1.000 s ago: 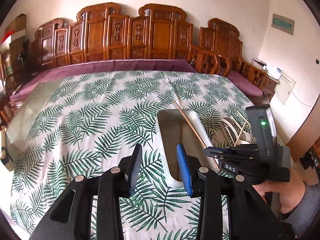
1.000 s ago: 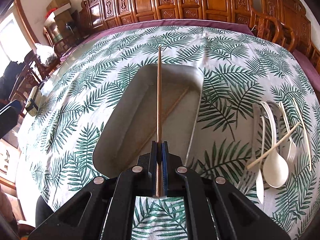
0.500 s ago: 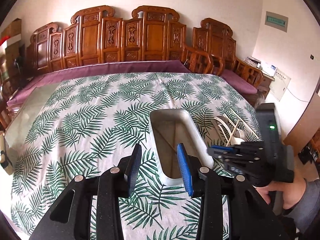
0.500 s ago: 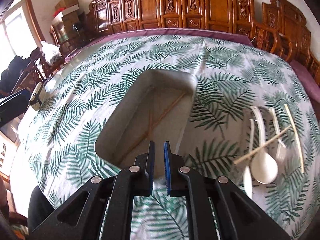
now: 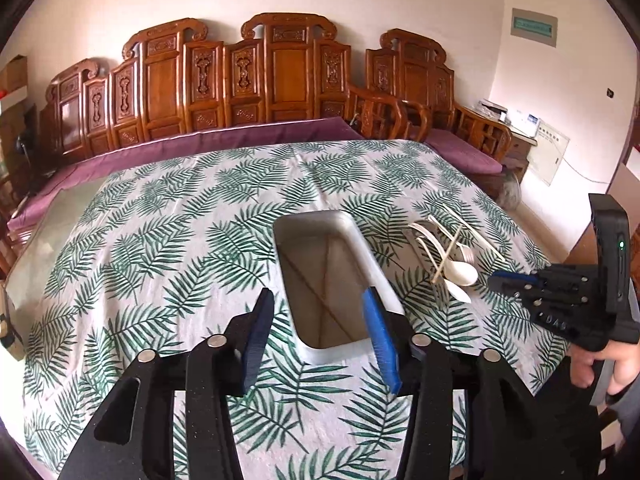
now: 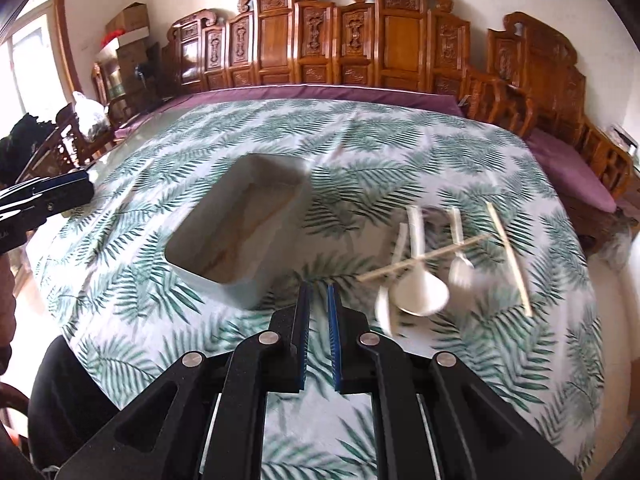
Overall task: Organize utensils
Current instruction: 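Move the right tool back to the utensils and grasp another chopstick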
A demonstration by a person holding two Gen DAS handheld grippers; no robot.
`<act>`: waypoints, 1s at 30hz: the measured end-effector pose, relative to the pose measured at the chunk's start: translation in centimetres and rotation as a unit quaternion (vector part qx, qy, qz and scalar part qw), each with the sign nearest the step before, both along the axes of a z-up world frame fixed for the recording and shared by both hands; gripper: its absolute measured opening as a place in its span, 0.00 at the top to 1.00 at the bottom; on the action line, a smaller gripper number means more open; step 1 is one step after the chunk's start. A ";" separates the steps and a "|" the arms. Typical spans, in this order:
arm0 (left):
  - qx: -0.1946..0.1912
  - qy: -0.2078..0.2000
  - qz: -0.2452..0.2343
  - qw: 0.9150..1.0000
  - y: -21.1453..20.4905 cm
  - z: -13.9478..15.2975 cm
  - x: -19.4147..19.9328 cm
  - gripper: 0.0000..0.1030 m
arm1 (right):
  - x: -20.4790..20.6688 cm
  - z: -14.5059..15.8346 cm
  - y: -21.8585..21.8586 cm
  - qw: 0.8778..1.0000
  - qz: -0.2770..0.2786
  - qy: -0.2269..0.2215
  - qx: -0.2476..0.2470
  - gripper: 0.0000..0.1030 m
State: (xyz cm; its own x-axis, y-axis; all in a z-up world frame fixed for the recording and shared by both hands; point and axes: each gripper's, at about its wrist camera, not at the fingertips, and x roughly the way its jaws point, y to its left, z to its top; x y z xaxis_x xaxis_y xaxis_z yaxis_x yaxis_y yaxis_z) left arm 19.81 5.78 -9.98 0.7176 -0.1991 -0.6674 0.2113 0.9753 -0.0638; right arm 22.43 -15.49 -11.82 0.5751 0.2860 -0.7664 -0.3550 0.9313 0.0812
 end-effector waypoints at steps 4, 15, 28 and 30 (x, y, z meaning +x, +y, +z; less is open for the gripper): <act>0.000 0.001 -0.010 1.000 -0.9 0.0 -0.4 0.42 | -0.6 0.1 -3.2 1.000 -0.023 -0.002 -0.010 0.90; 0.001 0.011 -0.023 1.000 -2.7 -0.7 -0.7 0.26 | 0.0 -1.4 -9.0 0.997 -0.071 0.008 -0.012 0.79; 0.018 0.041 -0.083 0.996 -12.5 -3.0 3.4 0.26 | 6.2 -4.6 -14.6 0.996 -0.082 0.008 -0.014 0.79; 0.021 0.050 -0.092 0.994 -14.3 -3.8 4.3 0.26 | 7.8 -5.5 -15.5 0.996 -0.084 0.012 -0.016 0.79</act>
State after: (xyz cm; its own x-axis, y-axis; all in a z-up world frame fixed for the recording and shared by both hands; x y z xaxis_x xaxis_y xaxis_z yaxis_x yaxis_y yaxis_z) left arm 24.14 -8.54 -13.80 0.6015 -0.2910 -0.7440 0.3813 0.9230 -0.0528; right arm 30.21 -31.03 -17.27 0.5944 0.1623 -0.7876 -0.1929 0.9796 0.0564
